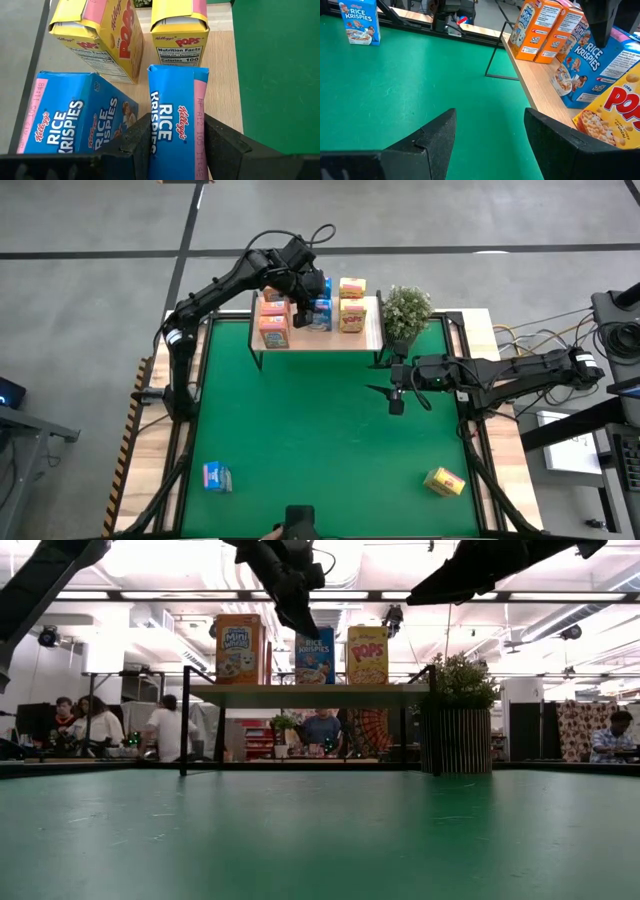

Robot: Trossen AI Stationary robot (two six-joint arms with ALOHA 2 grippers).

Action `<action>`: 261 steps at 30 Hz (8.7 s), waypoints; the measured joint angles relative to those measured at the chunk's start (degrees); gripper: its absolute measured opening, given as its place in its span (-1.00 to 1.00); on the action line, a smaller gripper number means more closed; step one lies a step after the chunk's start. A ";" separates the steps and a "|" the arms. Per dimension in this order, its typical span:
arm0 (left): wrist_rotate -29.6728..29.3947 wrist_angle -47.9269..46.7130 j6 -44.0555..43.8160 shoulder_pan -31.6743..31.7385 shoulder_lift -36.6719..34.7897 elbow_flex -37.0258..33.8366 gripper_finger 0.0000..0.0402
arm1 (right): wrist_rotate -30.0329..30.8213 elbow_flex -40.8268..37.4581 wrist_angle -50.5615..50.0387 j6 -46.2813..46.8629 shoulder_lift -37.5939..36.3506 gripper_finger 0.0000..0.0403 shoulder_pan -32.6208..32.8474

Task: Stack cereal on shelf
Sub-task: Adjust the front blue cereal box on the shelf, then put the blue cereal box on the shelf

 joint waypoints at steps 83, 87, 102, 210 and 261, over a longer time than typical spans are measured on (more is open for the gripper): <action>-11.77 -22.40 -143.10 -75.44 -25.96 -40.42 -0.03 | -0.57 0.00 6.54 -6.83 -0.31 0.11 0.04; -11.96 -21.86 -153.01 -80.37 -25.58 -41.16 -0.01 | -0.60 0.00 7.43 -5.47 -0.29 0.11 0.05; -12.02 -20.96 -164.07 -87.82 -17.56 -41.16 0.10 | -5.31 0.00 7.23 -1.66 0.62 0.11 0.20; -17.46 -20.52 -166.73 -91.52 -14.73 -38.25 0.43 | -5.16 0.00 5.86 -1.75 1.92 0.11 0.17; -35.65 -14.91 -128.56 -83.09 -14.90 -31.44 -0.17 | -5.16 0.00 5.87 -1.73 1.92 0.11 0.17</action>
